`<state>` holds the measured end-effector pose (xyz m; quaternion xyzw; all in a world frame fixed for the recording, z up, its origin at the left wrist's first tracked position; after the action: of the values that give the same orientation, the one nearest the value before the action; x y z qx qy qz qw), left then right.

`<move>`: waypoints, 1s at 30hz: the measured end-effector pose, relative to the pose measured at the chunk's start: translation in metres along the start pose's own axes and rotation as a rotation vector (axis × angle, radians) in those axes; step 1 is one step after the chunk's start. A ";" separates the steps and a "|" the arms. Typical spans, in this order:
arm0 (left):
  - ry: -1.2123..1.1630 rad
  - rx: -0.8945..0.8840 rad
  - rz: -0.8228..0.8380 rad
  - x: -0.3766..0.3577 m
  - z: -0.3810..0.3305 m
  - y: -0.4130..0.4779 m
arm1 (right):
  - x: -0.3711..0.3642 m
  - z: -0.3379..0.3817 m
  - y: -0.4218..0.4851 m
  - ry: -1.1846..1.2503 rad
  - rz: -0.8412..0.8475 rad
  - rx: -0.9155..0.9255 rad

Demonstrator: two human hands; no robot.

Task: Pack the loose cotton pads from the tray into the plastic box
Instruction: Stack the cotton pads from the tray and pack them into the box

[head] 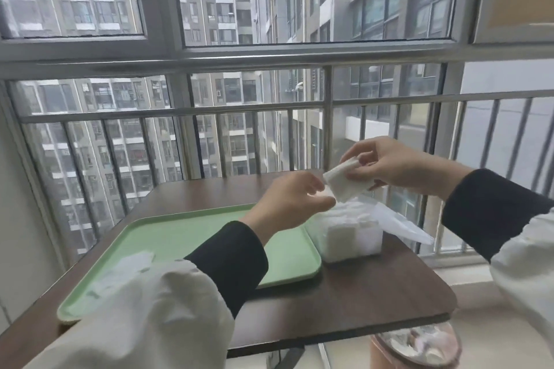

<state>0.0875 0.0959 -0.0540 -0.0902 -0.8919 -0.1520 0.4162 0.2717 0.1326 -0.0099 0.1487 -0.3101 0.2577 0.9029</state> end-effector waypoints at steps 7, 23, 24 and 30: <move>0.148 0.019 0.247 -0.034 -0.029 0.052 | 0.031 -0.027 -0.014 -0.056 0.016 -0.015; 0.484 0.233 0.587 -0.076 -0.002 0.118 | 0.025 -0.049 -0.011 -0.014 0.141 -0.026; 0.497 0.203 0.585 -0.078 -0.002 0.119 | 0.023 -0.051 -0.010 -0.042 0.137 -0.025; 0.682 0.032 0.450 -0.072 -0.007 0.125 | 0.013 -0.050 -0.007 -0.139 0.115 0.019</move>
<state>0.1744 0.2084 -0.0801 -0.2209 -0.6630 -0.0647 0.7123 0.3089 0.1530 -0.0403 0.1568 -0.3777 0.3012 0.8614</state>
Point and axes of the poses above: each hand's wrist, its own y-axis towards the middle knuckle, its own x-axis out of the back of the hand, z = x × y, the point moved 5 cm from there along y, towards the middle knuckle, and after that the axes turned 10 degrees about z, right-handed, at the moved point
